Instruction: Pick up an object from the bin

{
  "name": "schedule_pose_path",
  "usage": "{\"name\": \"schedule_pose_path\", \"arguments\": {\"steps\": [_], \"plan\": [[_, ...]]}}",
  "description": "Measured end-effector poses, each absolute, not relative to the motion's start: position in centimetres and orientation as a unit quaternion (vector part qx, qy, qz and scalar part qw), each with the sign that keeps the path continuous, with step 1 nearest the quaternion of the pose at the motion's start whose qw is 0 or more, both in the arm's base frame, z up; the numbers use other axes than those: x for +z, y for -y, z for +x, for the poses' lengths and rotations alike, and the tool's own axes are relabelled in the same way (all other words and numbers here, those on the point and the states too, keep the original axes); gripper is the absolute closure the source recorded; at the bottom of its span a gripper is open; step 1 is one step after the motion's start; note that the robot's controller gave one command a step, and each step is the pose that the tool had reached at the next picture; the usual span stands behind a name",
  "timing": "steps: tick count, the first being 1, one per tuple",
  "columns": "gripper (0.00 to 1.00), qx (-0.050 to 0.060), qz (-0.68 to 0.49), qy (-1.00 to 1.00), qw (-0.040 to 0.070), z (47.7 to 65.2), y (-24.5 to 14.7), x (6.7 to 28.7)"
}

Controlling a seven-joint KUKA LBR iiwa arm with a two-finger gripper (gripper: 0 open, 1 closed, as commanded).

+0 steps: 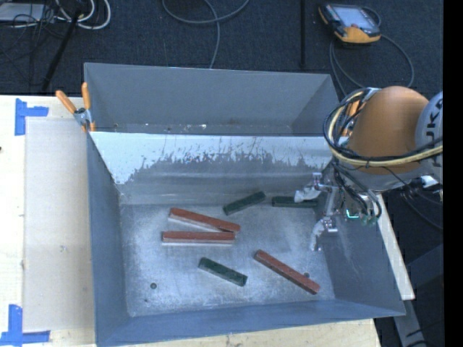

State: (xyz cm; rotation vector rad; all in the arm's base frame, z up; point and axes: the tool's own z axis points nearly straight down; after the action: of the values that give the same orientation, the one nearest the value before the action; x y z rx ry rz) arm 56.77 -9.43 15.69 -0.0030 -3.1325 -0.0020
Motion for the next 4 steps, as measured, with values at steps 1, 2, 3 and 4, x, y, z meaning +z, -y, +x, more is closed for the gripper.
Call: {"name": "schedule_pose_path", "arguments": {"steps": [1,2,3,4], "plan": [[0.0,0.0,0.0,1.0,0.001,57.0,9.4,16.1],[0.0,0.0,0.029,1.0,-0.002,53.5,8.7,11.1],[0.0,0.0,0.058,0.998,0.005,53.5,6.7,8.5],[1.0,0.0,-0.038,0.999,0.0,49.1,6.8,7.6]]}}
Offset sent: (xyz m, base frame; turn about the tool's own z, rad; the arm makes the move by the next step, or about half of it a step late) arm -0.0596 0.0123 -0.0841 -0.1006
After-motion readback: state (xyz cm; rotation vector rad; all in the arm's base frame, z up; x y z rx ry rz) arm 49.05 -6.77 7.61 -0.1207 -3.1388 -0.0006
